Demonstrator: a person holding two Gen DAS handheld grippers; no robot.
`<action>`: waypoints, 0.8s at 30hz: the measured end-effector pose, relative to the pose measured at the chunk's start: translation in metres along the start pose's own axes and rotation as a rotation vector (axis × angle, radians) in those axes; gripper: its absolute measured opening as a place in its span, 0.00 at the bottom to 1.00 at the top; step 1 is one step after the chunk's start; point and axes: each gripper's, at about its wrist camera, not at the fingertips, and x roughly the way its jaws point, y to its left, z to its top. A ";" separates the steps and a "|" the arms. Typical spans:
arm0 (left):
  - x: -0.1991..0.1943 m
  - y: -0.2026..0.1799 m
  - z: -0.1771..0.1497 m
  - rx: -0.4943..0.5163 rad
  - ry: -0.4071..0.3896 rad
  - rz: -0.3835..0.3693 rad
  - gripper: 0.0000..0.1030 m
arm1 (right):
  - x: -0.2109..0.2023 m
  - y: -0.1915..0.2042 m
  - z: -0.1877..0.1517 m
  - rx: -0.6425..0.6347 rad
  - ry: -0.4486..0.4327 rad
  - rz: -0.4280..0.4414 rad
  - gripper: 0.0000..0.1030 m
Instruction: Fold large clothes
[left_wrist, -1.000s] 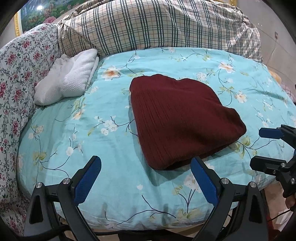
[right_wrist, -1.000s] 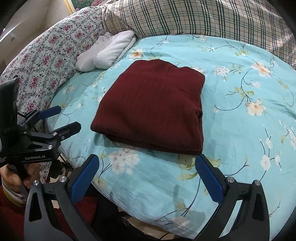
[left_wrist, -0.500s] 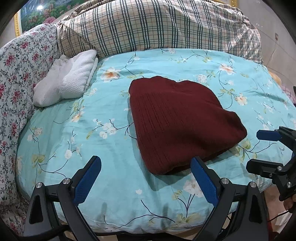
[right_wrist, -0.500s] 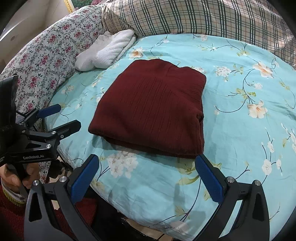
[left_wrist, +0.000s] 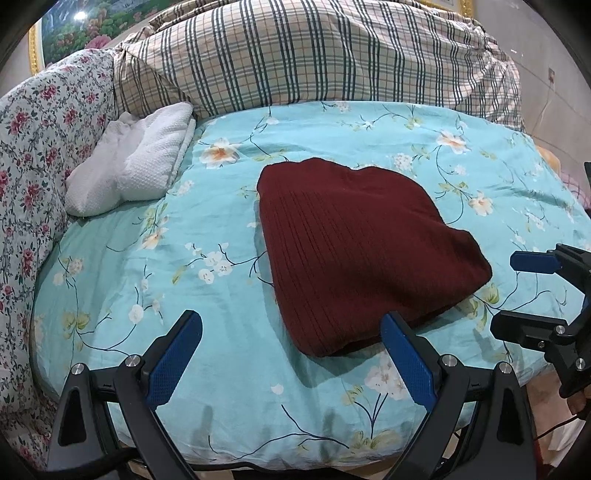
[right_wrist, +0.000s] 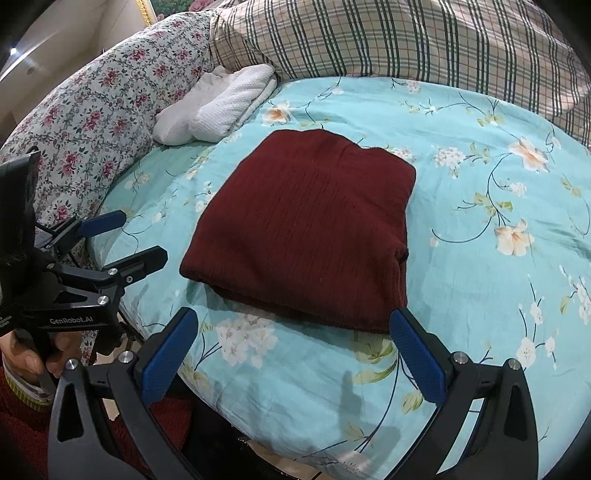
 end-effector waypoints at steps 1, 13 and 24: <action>0.000 0.000 0.000 0.000 -0.001 0.001 0.95 | 0.000 -0.001 0.001 -0.004 0.000 0.002 1.00; 0.003 0.002 0.002 -0.004 0.007 0.006 0.95 | 0.002 0.003 0.008 -0.021 -0.002 0.006 1.00; 0.006 0.006 0.006 0.000 0.010 0.014 0.95 | 0.004 -0.001 0.015 -0.026 0.001 0.009 1.00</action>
